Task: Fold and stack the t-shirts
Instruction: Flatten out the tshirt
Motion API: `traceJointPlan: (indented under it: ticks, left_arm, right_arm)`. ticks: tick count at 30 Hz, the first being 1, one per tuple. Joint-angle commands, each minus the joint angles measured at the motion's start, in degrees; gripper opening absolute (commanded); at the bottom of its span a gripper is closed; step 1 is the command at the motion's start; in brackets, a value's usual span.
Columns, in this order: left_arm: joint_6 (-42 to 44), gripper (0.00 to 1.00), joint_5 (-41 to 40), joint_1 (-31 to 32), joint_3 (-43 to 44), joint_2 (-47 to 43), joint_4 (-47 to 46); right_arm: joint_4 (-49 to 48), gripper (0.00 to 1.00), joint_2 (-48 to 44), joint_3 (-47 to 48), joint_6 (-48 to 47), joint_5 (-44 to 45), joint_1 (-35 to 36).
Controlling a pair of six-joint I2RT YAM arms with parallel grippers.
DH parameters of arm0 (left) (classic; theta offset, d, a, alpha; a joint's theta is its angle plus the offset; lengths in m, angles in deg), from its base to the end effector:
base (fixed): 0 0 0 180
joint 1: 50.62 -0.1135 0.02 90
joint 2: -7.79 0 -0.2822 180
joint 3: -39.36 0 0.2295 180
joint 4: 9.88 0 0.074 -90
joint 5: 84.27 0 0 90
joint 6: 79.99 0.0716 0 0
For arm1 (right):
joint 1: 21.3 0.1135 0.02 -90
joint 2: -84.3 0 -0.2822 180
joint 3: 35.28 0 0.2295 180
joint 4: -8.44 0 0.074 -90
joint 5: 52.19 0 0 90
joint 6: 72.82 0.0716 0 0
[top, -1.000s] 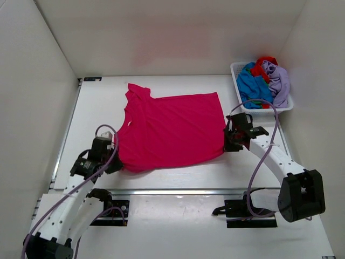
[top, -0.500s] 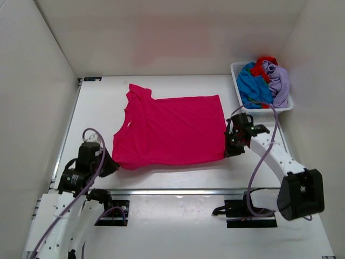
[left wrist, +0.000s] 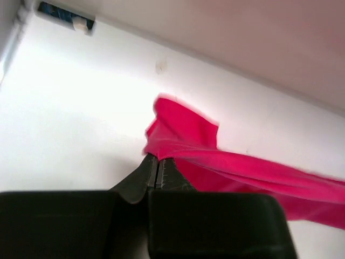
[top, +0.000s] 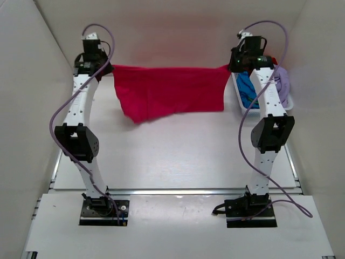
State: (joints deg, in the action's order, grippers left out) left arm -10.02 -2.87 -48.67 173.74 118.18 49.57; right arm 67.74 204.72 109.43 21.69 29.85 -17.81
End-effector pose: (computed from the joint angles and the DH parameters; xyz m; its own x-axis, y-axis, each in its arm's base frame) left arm 0.4460 -0.0045 0.3873 -0.5146 -0.3213 -0.7950 -0.2813 0.9391 -0.1975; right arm 0.4892 0.0398 0.3681 -0.5845 0.0424 -0.8103 -0.1279 0.9813 0.1436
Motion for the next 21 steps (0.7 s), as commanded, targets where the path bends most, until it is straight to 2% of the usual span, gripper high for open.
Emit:
traceJointPlan:
  ticks: [1, 2, 4, 8, 10, 11, 13, 15, 17, 21]
  left_arm:
    - [2.8, 0.0, 0.1, -4.4, 9.5, -9.1, -1.0]
    - [4.7, 0.0, -4.4, -3.4, 9.9, -10.6, -0.6]
    - [7.6, 0.0, -6.3, 0.2, 6.6, -17.6, -2.1]
    - [4.6, 0.0, -1.6, -0.1, -4.8, -25.1, 1.6]
    - [3.0, 0.0, -0.8, 2.2, -19.4, -33.0, 1.5]
    - [1.9, 0.0, 0.7, 2.9, -23.9, -35.8, 0.4]
    - [-0.7, 0.0, 3.9, 2.4, -40.7, -48.8, -5.7]
    - [-1.2, 0.0, 2.7, 1.6, -46.7, -57.6, -8.0]
    - [-0.3, 0.0, 1.0, 3.2, -47.7, -63.3, -6.8]
    - [1.5, 0.0, -6.4, 11.7, -36.2, -62.6, 3.2]
  right_arm:
    - [-5.2, 0.0, -6.7, 7.2, -3.4, 4.3, 2.2]
    - [-5.5, 0.0, -8.8, 7.5, -6.2, 6.0, 3.8]
    - [-9.3, 0.0, -14.1, 1.4, -5.5, 4.0, 4.3]
    - [-16.7, 0.0, -25.5, -24.1, -4.9, 2.8, 5.6]
    - [-20.3, 0.0, -30.7, -35.6, -2.4, 1.9, 5.7]
    - [-21.0, 0.0, -31.5, -42.6, -2.3, 1.6, 6.5]
    - [-20.4, 0.0, -36.8, -54.1, -2.0, 1.2, 7.8]
    - [-19.5, 0.0, -42.0, -61.0, -2.8, 4.2, 11.3]
    - [-19.4, 0.0, -48.2, -65.7, -2.1, 4.8, 13.7]
    - [-16.6, 0.0, -61.2, -66.5, 1.9, 4.8, 17.0]
